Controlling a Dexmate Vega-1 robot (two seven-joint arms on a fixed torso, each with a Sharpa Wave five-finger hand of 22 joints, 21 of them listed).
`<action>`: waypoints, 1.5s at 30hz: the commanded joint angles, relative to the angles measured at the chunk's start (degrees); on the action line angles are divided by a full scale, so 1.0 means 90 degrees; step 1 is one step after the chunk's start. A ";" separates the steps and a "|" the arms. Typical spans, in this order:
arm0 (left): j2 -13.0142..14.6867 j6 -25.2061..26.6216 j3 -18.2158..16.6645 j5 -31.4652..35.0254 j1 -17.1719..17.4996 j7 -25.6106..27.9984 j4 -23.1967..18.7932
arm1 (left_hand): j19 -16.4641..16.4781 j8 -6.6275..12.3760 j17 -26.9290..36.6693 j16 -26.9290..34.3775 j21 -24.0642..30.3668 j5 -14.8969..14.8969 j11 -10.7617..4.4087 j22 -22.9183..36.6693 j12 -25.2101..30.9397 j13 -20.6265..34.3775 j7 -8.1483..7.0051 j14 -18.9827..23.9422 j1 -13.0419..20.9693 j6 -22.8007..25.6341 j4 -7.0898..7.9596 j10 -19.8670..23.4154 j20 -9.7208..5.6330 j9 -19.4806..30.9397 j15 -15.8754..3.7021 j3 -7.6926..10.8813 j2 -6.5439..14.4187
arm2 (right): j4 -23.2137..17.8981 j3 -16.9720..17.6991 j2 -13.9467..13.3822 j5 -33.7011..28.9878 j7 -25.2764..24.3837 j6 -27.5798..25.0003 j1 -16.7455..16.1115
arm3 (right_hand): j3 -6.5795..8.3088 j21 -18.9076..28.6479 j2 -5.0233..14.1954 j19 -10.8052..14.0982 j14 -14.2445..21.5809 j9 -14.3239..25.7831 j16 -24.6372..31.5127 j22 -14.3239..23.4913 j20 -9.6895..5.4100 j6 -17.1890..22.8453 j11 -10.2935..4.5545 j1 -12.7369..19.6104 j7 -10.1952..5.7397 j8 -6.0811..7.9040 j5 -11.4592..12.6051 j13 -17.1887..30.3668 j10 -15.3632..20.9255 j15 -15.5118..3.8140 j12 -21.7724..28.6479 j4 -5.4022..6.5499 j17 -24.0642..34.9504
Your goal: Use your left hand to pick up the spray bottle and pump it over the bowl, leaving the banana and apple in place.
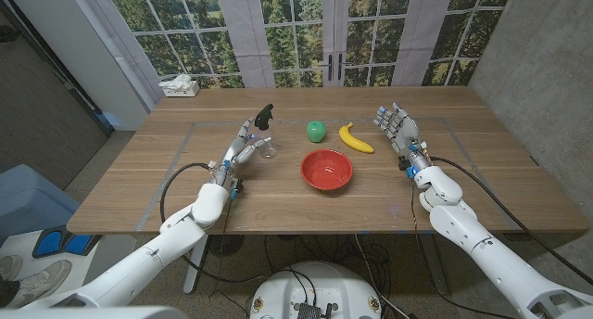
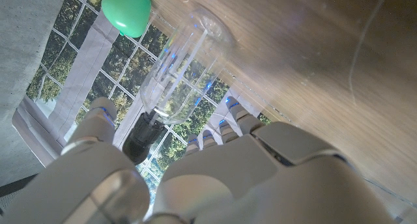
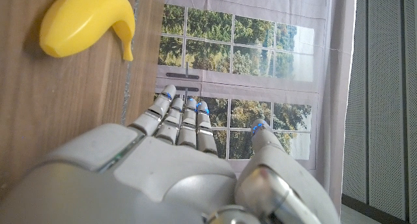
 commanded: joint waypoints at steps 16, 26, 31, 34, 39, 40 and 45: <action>0.0224 0.0323 0.0140 -0.0174 -0.0557 -0.0866 -0.0051 | 0.0615 0.0156 0.0020 0.0072 -0.0023 -0.0059 0.0260 0.0030 0.0109 0.0029 -0.0224 0.0684 0.0878 -0.0178 -0.0092 0.0437 -0.0060 0.0031 -0.0060 0.0104 0.0026 | -0.0054 -0.0015 0.0036 -0.0072 -0.0214 -0.0025 -0.0010 | -0.0048 -0.0061 0.0045 0.0142 0.0124 0.0021 0.0098 0.0021 0.0044 0.0127 0.0021 -0.0093 0.0030 0.0035 0.0026 0.0024 0.0161 0.0008 0.0042 0.0033 0.0002; 0.0395 0.0857 0.0216 0.0202 -0.0555 -0.0724 -0.0376 | 0.0760 0.0000 0.0028 -0.0018 -0.0138 -0.0039 0.0327 0.0038 0.0037 0.0059 -0.0261 0.0838 0.1732 -0.0624 -0.0115 0.0531 0.0021 0.0058 0.0010 0.0343 0.0229 | -0.0153 0.0011 0.0016 -0.0083 -0.0305 -0.0017 -0.0102 | -0.0057 -0.0080 0.0063 0.0228 0.0199 0.0024 0.0133 0.0023 0.0078 0.0162 0.0050 -0.0157 0.0036 0.0036 0.0028 0.0027 0.0229 0.0050 0.0057 0.0082 0.0009; 0.0363 0.0666 0.0279 0.0259 -0.0678 -0.0747 -0.0207 | 0.0795 -0.0086 0.0030 -0.0077 -0.0195 -0.0099 0.0214 0.0041 -0.0023 0.0071 -0.0194 0.0682 0.1922 -0.1004 -0.0091 0.0368 -0.0140 0.0067 -0.0115 0.0221 -0.0028 | -0.0302 0.0019 -0.0053 -0.0181 -0.0456 -0.0066 -0.0168 | -0.0062 -0.0082 0.0062 0.0296 0.0238 0.0025 0.0150 0.0024 0.0092 0.0181 0.0079 -0.0188 0.0039 0.0036 0.0029 0.0029 0.0276 0.0075 0.0069 0.0103 0.0012; 0.0386 0.0604 0.0317 0.0239 -0.0768 -0.0893 -0.0157 | 0.0891 -0.0051 0.0030 -0.0075 -0.0178 -0.0098 0.0169 0.0041 -0.0017 0.0072 -0.0272 0.0663 0.1926 -0.0977 -0.0076 0.0364 -0.0258 0.0069 -0.0214 0.0143 -0.0138 | -0.0341 0.0023 -0.0070 -0.0182 -0.0467 -0.0074 -0.0190 | -0.0062 -0.0089 0.0063 0.0329 0.0278 0.0026 0.0167 0.0024 0.0101 0.0193 0.0100 -0.0199 0.0040 0.0036 0.0031 0.0031 0.0335 0.0091 0.0087 0.0110 0.0013; 0.0408 0.0726 0.0364 0.0266 -0.0838 -0.1012 -0.0212 | 0.0956 0.0098 0.0026 -0.0062 -0.0194 -0.0083 0.0242 0.0041 0.0014 0.0073 -0.0456 0.0665 0.2047 -0.0690 -0.0067 0.0442 -0.0284 0.0077 -0.0191 0.0080 -0.0197 | -0.0460 0.0043 -0.0128 -0.0243 -0.0582 -0.0097 -0.0273 | -0.0061 -0.0095 0.0062 0.0383 0.0338 0.0027 0.0191 0.0025 0.0117 0.0204 0.0120 -0.0213 0.0054 0.0034 0.0033 0.0033 0.0382 0.0087 0.0098 0.0118 0.0014; 0.0426 0.0761 0.0379 0.0255 -0.0861 -0.1083 -0.0227 | 0.0960 0.0118 0.0026 -0.0062 -0.0199 -0.0081 0.0269 0.0041 0.0022 0.0073 -0.0478 0.0664 0.2082 -0.0646 -0.0067 0.0464 -0.0266 0.0077 -0.0172 0.0082 -0.0187 | -0.0465 0.0049 -0.0126 -0.0231 -0.0582 -0.0090 -0.0286 | -0.0061 -0.0094 0.0062 0.0399 0.0349 0.0027 0.0196 0.0025 0.0123 0.0206 0.0124 -0.0215 0.0051 0.0034 0.0033 0.0034 0.0391 0.0087 0.0100 0.0118 0.0014; 0.0513 0.0964 0.0408 0.0143 -0.0923 -0.1389 -0.0357 | 0.0992 0.0182 0.0023 -0.0031 -0.0225 -0.0065 0.0364 0.0044 0.0096 0.0074 -0.0468 0.0735 0.2427 -0.0513 -0.0059 0.0707 -0.0156 0.0077 -0.0033 0.0172 0.0030 | -0.0501 0.0071 -0.0120 -0.0217 -0.0618 -0.0068 -0.0329 | -0.0058 -0.0103 0.0065 0.0437 0.0404 0.0028 0.0218 0.0026 0.0128 0.0207 0.0128 -0.0226 0.0047 0.0029 0.0035 0.0036 0.0431 0.0090 0.0110 0.0126 0.0016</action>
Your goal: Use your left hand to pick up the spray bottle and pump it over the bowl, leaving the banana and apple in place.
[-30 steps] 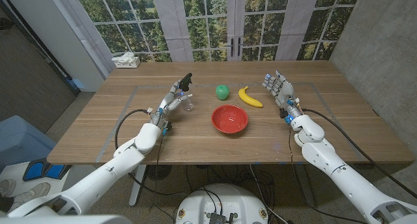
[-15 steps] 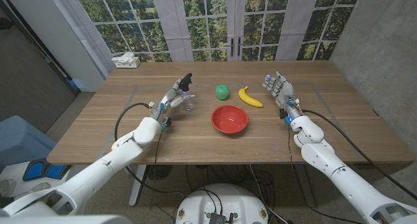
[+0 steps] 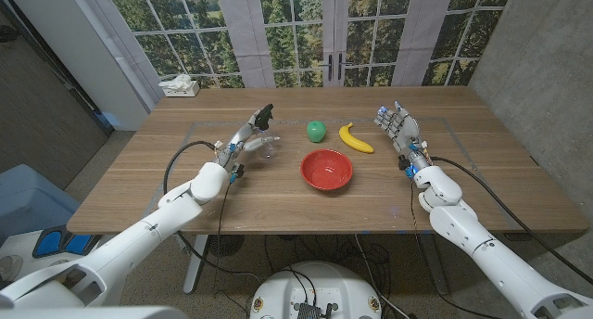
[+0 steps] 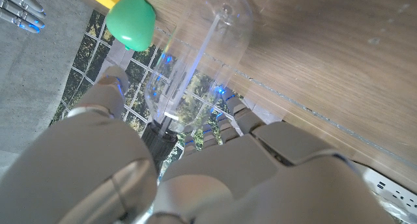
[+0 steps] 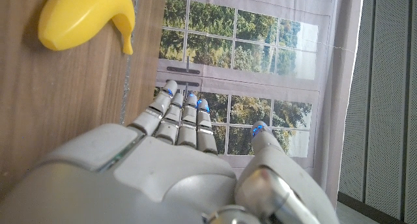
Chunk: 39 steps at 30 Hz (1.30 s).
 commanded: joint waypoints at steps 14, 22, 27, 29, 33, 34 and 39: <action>0.0142 0.0394 0.0108 -0.0203 -0.0223 -0.0642 -0.0258 | 0.0404 -0.0023 0.0019 0.0065 0.0024 0.0115 0.0045 0.0016 0.0090 0.0023 -0.0233 0.0530 0.1377 -0.0658 -0.0062 0.0394 0.0099 0.0018 0.0094 0.0393 0.0738 | -0.0149 0.0016 -0.0024 -0.0137 -0.0301 -0.0063 -0.0099 | 0.0034 -0.0042 0.0009 0.0155 0.0138 0.0030 0.0086 0.0029 0.0005 0.0093 0.0028 -0.0068 0.0020 0.0029 0.0041 0.0030 0.0186 0.0019 0.0075 0.0089 0.0028; -0.0031 0.0165 -0.0070 -0.1320 -0.0243 -0.1376 -0.0072 | 0.0632 0.0273 0.0019 0.0031 0.0050 0.0120 0.0006 0.0046 0.0106 0.0028 -0.0237 0.0960 0.2658 0.0266 -0.0110 0.0667 0.0132 0.0042 0.0023 0.0646 0.1365 | -0.0259 -0.0004 -0.0057 -0.0276 -0.0507 -0.0152 -0.0113 | 0.0039 -0.0054 0.0012 0.0193 0.0161 0.0031 0.0097 0.0030 0.0011 0.0100 0.0040 -0.0083 0.0018 0.0027 0.0043 0.0033 0.0219 0.0025 0.0080 0.0105 0.0033; 0.0048 0.0321 -0.0075 -0.1680 -0.0279 -0.1805 -0.0167 | 0.0501 0.0325 0.0031 0.0009 0.0022 0.0149 -0.0043 0.0075 0.0077 0.0027 -0.0263 0.0956 0.3103 0.0498 -0.0120 0.0633 0.0203 0.0049 0.0059 0.0742 0.1603 | -0.0295 -0.0016 -0.0082 -0.0316 -0.0544 -0.0187 -0.0120 | 0.0041 -0.0065 0.0009 0.0213 0.0189 0.0031 0.0109 0.0031 0.0015 0.0103 0.0047 -0.0093 0.0018 0.0024 0.0043 0.0035 0.0239 0.0018 0.0082 0.0113 0.0036; 0.0060 0.0348 -0.0089 -0.1737 -0.0252 -0.1814 -0.0233 | 0.0425 0.0279 0.0033 0.0002 0.0018 0.0167 -0.0054 0.0092 0.0062 0.0026 -0.0265 0.0950 0.3342 0.0457 -0.0134 0.0595 0.0417 0.0047 0.0137 0.0765 0.1656 | -0.0316 -0.0022 -0.0094 -0.0371 -0.0601 -0.0200 -0.0122 | 0.0044 -0.0069 0.0009 0.0229 0.0199 0.0031 0.0113 0.0031 0.0015 0.0102 0.0054 -0.0097 0.0023 0.0022 0.0044 0.0036 0.0257 0.0025 0.0086 0.0117 0.0037; 0.0089 0.0481 -0.0139 -0.2125 -0.0248 -0.2128 -0.0326 | 0.0288 0.0222 0.0049 0.0010 0.0028 0.0234 -0.0066 0.0133 0.0092 0.0029 -0.0263 0.0947 0.3856 0.0438 -0.0162 0.0647 0.0703 0.0049 0.0144 0.0903 0.1747 | -0.0331 -0.0036 -0.0105 -0.0455 -0.0663 -0.0192 -0.0121 | 0.0047 -0.0082 0.0011 0.0250 0.0219 0.0032 0.0122 0.0031 0.0013 0.0111 0.0061 -0.0108 0.0019 0.0022 0.0045 0.0039 0.0273 0.0029 0.0087 0.0128 0.0041; 0.0041 0.0506 -0.0189 -0.2290 -0.0211 -0.2137 -0.0331 | 0.0201 0.0223 0.0065 0.0026 0.0061 0.0298 -0.0093 0.0176 0.0115 0.0033 -0.0264 0.1003 0.4283 0.0524 -0.0177 0.0698 0.0788 0.0057 0.0108 0.1057 0.1817 | -0.0336 -0.0039 -0.0107 -0.0473 -0.0679 -0.0192 -0.0121 | 0.0048 -0.0085 0.0011 0.0253 0.0223 0.0032 0.0124 0.0032 0.0013 0.0112 0.0059 -0.0110 0.0020 0.0022 0.0045 0.0039 0.0278 0.0022 0.0087 0.0130 0.0042; -0.0002 0.0572 -0.0229 -0.2654 -0.0215 -0.2359 -0.0264 | 0.0147 0.0307 0.0180 0.0288 0.0587 0.0831 -0.0274 0.0515 0.0302 0.0055 -0.0264 0.2110 0.6415 0.1286 -0.0175 0.1273 0.1038 0.0066 -0.0541 0.1469 0.1661 | -0.0359 -0.0046 -0.0120 -0.0517 -0.0727 -0.0210 -0.0129 | 0.0050 -0.0098 0.0012 0.0259 0.0225 0.0032 0.0125 0.0032 0.0012 0.0116 0.0050 -0.0120 0.0011 0.0021 0.0047 0.0041 0.0284 0.0020 0.0085 0.0141 0.0045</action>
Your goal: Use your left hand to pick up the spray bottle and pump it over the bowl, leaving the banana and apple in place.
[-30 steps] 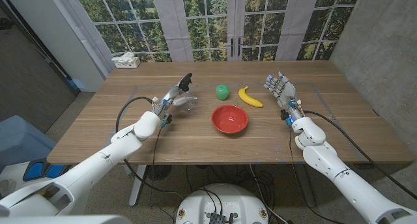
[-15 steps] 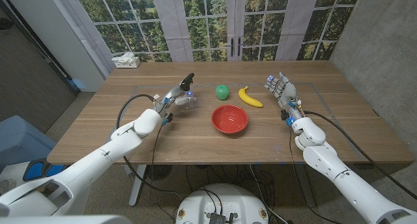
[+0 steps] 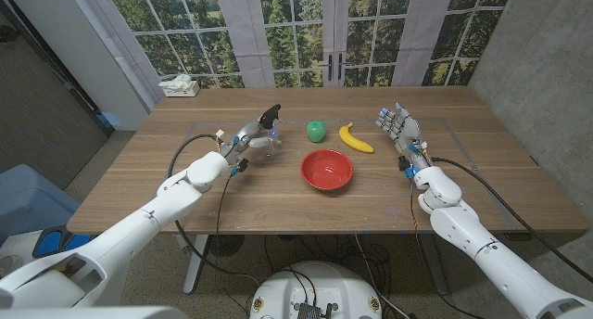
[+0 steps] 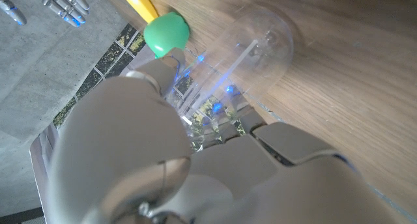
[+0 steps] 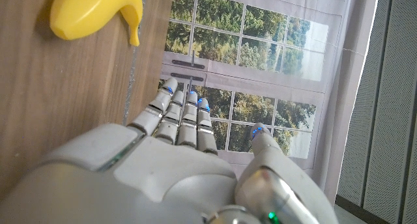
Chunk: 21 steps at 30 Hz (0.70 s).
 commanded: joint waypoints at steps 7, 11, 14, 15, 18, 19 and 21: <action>-0.0117 0.0351 -0.0248 -0.1495 0.0175 -0.0618 -0.0123 | 0.0532 0.0098 0.2157 0.1730 0.3031 0.1242 -0.0223 0.1727 0.0357 0.0434 -0.0022 0.2475 0.3021 0.2510 -0.0020 0.1335 -0.0304 -0.0014 -0.1236 -0.0589 0.0946 | -0.0119 -0.0053 -0.0082 -0.0254 -0.0195 -0.0035 -0.0014 | -0.0005 -0.0022 0.0087 0.0048 0.0046 0.0032 0.0034 0.0033 0.0009 0.0038 -0.0021 -0.0071 -0.0005 0.0018 0.0048 0.0011 0.0065 -0.0032 0.0033 0.0059 0.0037; -0.0194 0.0306 -0.0305 -0.1721 0.0238 -0.0646 -0.0064 | 0.0779 0.0093 0.4287 0.3223 0.4464 0.1384 -0.0359 0.2196 0.0456 0.0977 -0.0007 0.2124 0.3051 0.4205 -0.0036 0.1935 -0.1245 -0.0066 -0.1181 -0.0831 0.0855 | -0.0147 -0.0056 -0.0098 -0.0267 -0.0211 -0.0059 -0.0019 | -0.0006 -0.0035 0.0084 0.0052 0.0047 0.0032 0.0034 0.0033 0.0011 0.0037 -0.0028 -0.0085 -0.0010 0.0015 0.0049 0.0012 0.0067 -0.0048 0.0030 0.0072 0.0040; -0.0237 0.0314 -0.0362 -0.1875 0.0305 -0.0607 -0.0075 | 0.0727 -0.0344 0.5873 0.4270 0.5316 0.1518 -0.0386 0.2468 0.0701 0.1483 -0.0012 0.1820 0.3104 0.4561 -0.0039 0.2299 -0.1562 -0.0058 -0.1126 -0.0912 0.0782 | -0.0205 -0.0063 -0.0134 -0.0313 -0.0273 -0.0128 -0.0031 | -0.0007 -0.0045 0.0080 0.0056 0.0046 0.0032 0.0033 0.0033 0.0009 0.0039 -0.0032 -0.0095 -0.0008 0.0015 0.0050 0.0014 0.0076 -0.0048 0.0030 0.0081 0.0042; -0.0235 0.0316 -0.0360 -0.1877 0.0305 -0.0602 -0.0077 | 0.0703 -0.0379 0.5996 0.4338 0.5386 0.1536 -0.0389 0.2489 0.0747 0.1539 -0.0012 0.1795 0.3104 0.4578 -0.0040 0.2345 -0.1566 -0.0057 -0.1119 -0.0895 0.0772 | -0.0206 -0.0062 -0.0135 -0.0312 -0.0273 -0.0130 -0.0031 | -0.0007 -0.0047 0.0080 0.0058 0.0050 0.0032 0.0035 0.0033 0.0005 0.0036 -0.0027 -0.0098 -0.0011 0.0013 0.0051 0.0014 0.0075 -0.0042 0.0029 0.0083 0.0043; -0.0260 0.0397 -0.0417 -0.1961 0.0409 -0.0421 -0.0197 | 0.0621 -0.0516 0.6466 0.4583 0.5816 0.1613 -0.0431 0.2620 0.1197 0.1954 -0.0008 0.1768 0.3106 0.4633 -0.0041 0.2632 -0.1508 -0.0054 -0.1094 -0.0812 0.0739 | -0.0234 -0.0062 -0.0143 -0.0342 -0.0323 -0.0151 -0.0044 | -0.0007 -0.0057 0.0078 0.0063 0.0048 0.0032 0.0034 0.0034 0.0005 0.0042 -0.0036 -0.0104 -0.0012 0.0014 0.0052 0.0015 0.0084 -0.0047 0.0029 0.0089 0.0045; -0.0330 0.0282 -0.0467 -0.1983 0.0483 -0.0294 -0.0194 | 0.0593 -0.0527 0.6520 0.4622 0.5920 0.1629 -0.0440 0.2660 0.1282 0.2054 -0.0007 0.1767 0.3107 0.4649 -0.0041 0.2630 -0.1474 -0.0054 -0.1087 -0.0811 0.0727 | -0.0245 -0.0063 -0.0157 -0.0306 -0.0274 -0.0169 -0.0042 | -0.0006 -0.0058 0.0077 0.0066 0.0048 0.0032 0.0034 0.0034 0.0004 0.0040 -0.0039 -0.0105 -0.0013 0.0013 0.0052 0.0015 0.0084 -0.0052 0.0029 0.0089 0.0045; -0.0326 0.0288 -0.0483 -0.1928 0.0528 -0.0146 -0.0259 | 0.0413 -0.0507 0.6538 0.4659 0.6340 0.1768 -0.0495 0.2855 0.1611 0.2444 -0.0003 0.1776 0.3133 0.4885 -0.0069 0.2602 -0.1349 -0.0040 -0.1127 -0.0651 0.0674 | -0.0291 -0.0073 -0.0174 -0.0403 -0.0375 -0.0190 -0.0053 | -0.0006 -0.0064 0.0077 0.0067 0.0050 0.0032 0.0035 0.0034 0.0002 0.0042 -0.0038 -0.0106 -0.0010 0.0013 0.0053 0.0016 0.0089 -0.0042 0.0029 0.0091 0.0046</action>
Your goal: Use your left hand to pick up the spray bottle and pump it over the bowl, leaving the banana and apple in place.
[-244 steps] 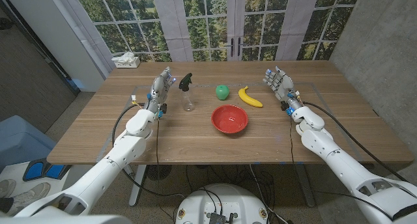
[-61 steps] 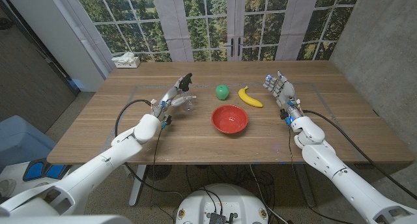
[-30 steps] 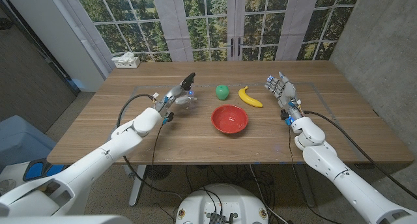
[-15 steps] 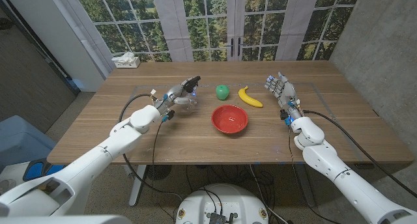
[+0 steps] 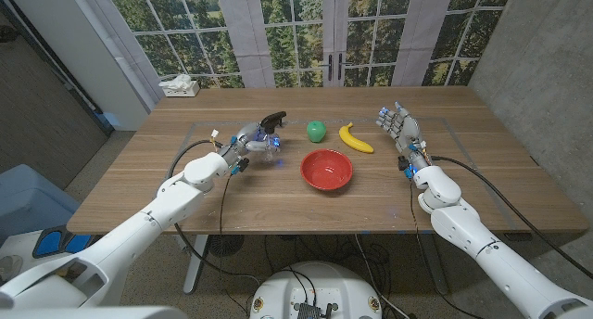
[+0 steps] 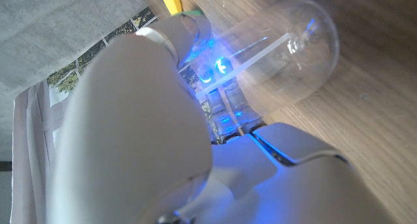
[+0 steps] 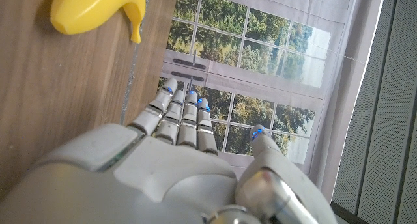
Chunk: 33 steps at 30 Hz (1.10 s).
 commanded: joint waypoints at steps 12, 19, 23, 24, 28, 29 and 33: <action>-0.0281 -0.0011 -0.0369 -0.1003 0.0385 0.0254 -0.0126 | -0.0419 0.0600 0.0203 0.0313 0.1279 0.0212 -0.0179 0.0275 0.1664 0.1970 0.0219 0.0274 0.1706 0.1712 -0.0034 -0.0021 -0.0170 0.0450 -0.1080 0.0798 0.1331 | -0.0247 -0.0042 -0.0117 -0.0294 -0.0307 -0.0166 -0.0074 | 0.0019 -0.0055 0.0166 0.0085 0.0015 0.0032 0.0034 0.0034 -0.0001 0.0050 -0.0001 -0.0020 -0.0017 0.0012 0.0032 0.0019 0.0044 -0.0023 0.0019 0.0027 0.0019; -0.0359 -0.0044 -0.0444 -0.1298 0.0407 0.0111 -0.0019 | -0.0481 0.0860 0.0248 0.0451 0.1486 0.0149 -0.0248 0.0195 0.2240 0.2605 0.0353 0.0321 0.1707 0.1930 -0.0036 0.0134 -0.0001 0.0774 -0.1067 0.0943 0.1291 | -0.0218 -0.0058 -0.0116 -0.0328 -0.0305 -0.0166 -0.0048 | 0.0022 -0.0076 0.0162 0.0099 0.0018 0.0032 0.0035 0.0035 -0.0005 0.0059 -0.0016 -0.0027 -0.0019 0.0012 0.0035 0.0021 0.0062 -0.0029 0.0019 0.0035 0.0022; -0.0376 -0.0074 -0.0463 -0.1360 0.0406 0.0077 0.0001 | -0.0503 0.0903 0.0254 0.0505 0.1568 0.0138 -0.0241 0.0159 0.2405 0.2843 0.0377 0.0328 0.1708 0.1816 -0.0037 0.0066 0.0075 0.0923 -0.1064 0.1000 0.1266 | -0.0194 -0.0071 -0.0110 -0.0313 -0.0271 -0.0183 -0.0013 | 0.0021 -0.0086 0.0154 0.0106 0.0022 0.0032 0.0035 0.0035 -0.0004 0.0066 -0.0025 -0.0030 -0.0018 0.0014 0.0036 0.0022 0.0075 -0.0037 0.0021 0.0035 0.0022; -0.0383 -0.0085 -0.0468 -0.1381 0.0400 0.0058 0.0015 | -0.0509 0.0908 0.0250 0.0509 0.1582 0.0136 -0.0229 0.0154 0.2428 0.2878 0.0378 0.0324 0.1707 0.1794 -0.0038 0.0055 0.0087 0.0945 -0.1063 0.1007 0.1260 | -0.0195 -0.0076 -0.0113 -0.0322 -0.0277 -0.0196 -0.0006 | 0.0021 -0.0090 0.0153 0.0109 0.0029 0.0032 0.0037 0.0035 -0.0003 0.0067 -0.0027 -0.0031 -0.0017 0.0013 0.0036 0.0022 0.0075 -0.0034 0.0019 0.0035 0.0022; -0.0377 -0.0110 -0.0482 -0.1461 0.0366 -0.0068 0.0027 | -0.0523 0.0896 0.0243 0.0533 0.1635 0.0128 -0.0227 0.0129 0.2521 0.3012 0.0346 0.0317 0.1711 0.1644 -0.0040 0.0017 0.0139 0.1028 -0.1065 0.1054 0.1248 | -0.0178 -0.0088 -0.0099 -0.0308 -0.0264 -0.0215 0.0015 | 0.0023 -0.0102 0.0149 0.0113 0.0026 0.0032 0.0035 0.0035 -0.0001 0.0080 -0.0016 -0.0031 -0.0018 0.0017 0.0037 0.0023 0.0088 -0.0040 0.0021 0.0034 0.0022; -0.0380 -0.0114 -0.0493 -0.1510 0.0359 -0.0121 0.0032 | -0.0524 0.0903 0.0241 0.0537 0.1648 0.0126 -0.0230 0.0122 0.2544 0.3042 0.0339 0.0314 0.1712 0.1634 -0.0041 0.0011 0.0151 0.1047 -0.1065 0.1068 0.1246 | -0.0162 -0.0096 -0.0097 -0.0330 -0.0262 -0.0194 0.0019 | 0.0024 -0.0107 0.0149 0.0116 0.0026 0.0032 0.0035 0.0035 -0.0002 0.0081 -0.0016 -0.0031 -0.0020 0.0017 0.0038 0.0023 0.0093 -0.0038 0.0021 0.0034 0.0022; -0.0340 -0.0110 -0.0517 -0.1516 0.0365 -0.0112 -0.0035 | -0.0534 0.0907 0.0240 0.0563 0.1694 0.0119 -0.0233 0.0100 0.2615 0.3142 0.0328 0.0314 0.1712 0.1563 -0.0043 -0.0011 0.0196 0.1105 -0.1065 0.1113 0.1231 | -0.0152 -0.0094 -0.0087 -0.0318 -0.0258 -0.0182 0.0019 | 0.0025 -0.0120 0.0147 0.0118 0.0030 0.0032 0.0036 0.0036 -0.0004 0.0099 -0.0017 -0.0033 -0.0017 0.0022 0.0038 0.0024 0.0098 -0.0031 0.0019 0.0035 0.0023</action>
